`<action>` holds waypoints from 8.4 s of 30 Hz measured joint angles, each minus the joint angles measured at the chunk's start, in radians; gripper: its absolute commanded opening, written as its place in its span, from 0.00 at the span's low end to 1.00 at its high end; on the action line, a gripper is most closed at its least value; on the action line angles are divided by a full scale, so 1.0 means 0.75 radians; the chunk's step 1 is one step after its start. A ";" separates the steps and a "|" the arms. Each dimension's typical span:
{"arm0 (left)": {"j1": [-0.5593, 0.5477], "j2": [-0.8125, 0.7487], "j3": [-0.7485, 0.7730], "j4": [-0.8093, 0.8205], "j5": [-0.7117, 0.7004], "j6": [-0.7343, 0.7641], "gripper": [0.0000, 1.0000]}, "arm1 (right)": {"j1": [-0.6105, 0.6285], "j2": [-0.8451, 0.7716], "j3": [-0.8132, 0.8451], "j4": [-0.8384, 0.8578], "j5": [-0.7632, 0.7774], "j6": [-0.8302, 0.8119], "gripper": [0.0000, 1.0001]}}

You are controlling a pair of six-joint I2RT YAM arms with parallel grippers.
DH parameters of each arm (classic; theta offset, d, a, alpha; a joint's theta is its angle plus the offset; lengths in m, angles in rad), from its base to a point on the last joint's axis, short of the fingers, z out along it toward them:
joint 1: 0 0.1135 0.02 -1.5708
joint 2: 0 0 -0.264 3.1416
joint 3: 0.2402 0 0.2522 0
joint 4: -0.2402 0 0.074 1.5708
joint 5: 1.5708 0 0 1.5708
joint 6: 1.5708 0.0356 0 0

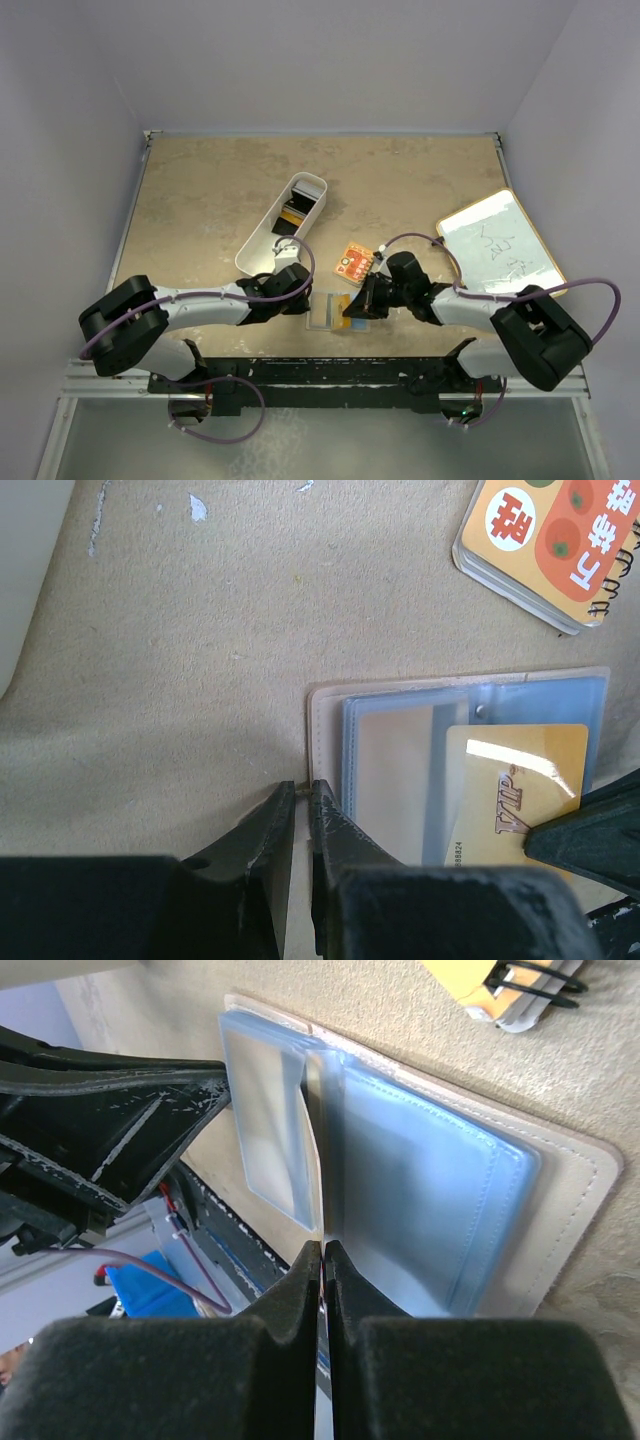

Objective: Put the credit cards into the card holder
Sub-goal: Insert the credit card into the card holder, then pick up the credit card from the storage box.

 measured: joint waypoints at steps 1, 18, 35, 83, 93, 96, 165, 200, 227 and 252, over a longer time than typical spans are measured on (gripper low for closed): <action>0.000 0.000 0.000 0.000 0.000 0.000 0.08 | -0.004 0.004 0.000 0.000 0.001 -0.008 0.04; -0.005 0.000 -0.001 0.001 0.000 -0.002 0.08 | -0.030 0.056 0.014 0.012 -0.005 -0.085 0.04; -0.006 0.001 -0.001 -0.001 -0.007 -0.005 0.08 | -0.041 0.125 0.147 -0.157 -0.011 -0.367 0.04; -0.054 0.017 0.012 0.006 0.058 -0.035 0.05 | -0.024 -0.057 0.083 -0.225 0.223 -0.233 0.39; -0.054 0.017 0.012 0.008 0.058 -0.035 0.05 | -0.024 0.017 0.121 -0.181 0.193 -0.293 0.37; -0.054 0.017 0.012 0.008 0.058 -0.035 0.05 | -0.015 0.033 0.121 -0.154 0.187 -0.302 0.32; 0.607 -0.552 0.120 -0.515 -0.130 0.055 0.50 | 0.167 0.732 1.710 -0.715 0.931 -1.349 0.58; 0.615 -0.559 -0.001 -0.419 -0.062 0.076 0.42 | 0.178 1.406 2.177 -0.752 1.230 -1.905 0.45; 0.615 -0.561 -0.012 -0.429 -0.064 0.075 0.40 | 0.177 1.410 2.222 -0.703 1.309 -1.996 0.33; 0.616 -0.571 -0.018 -0.423 -0.063 0.074 0.40 | 0.177 1.378 2.193 -0.725 1.211 -1.970 0.00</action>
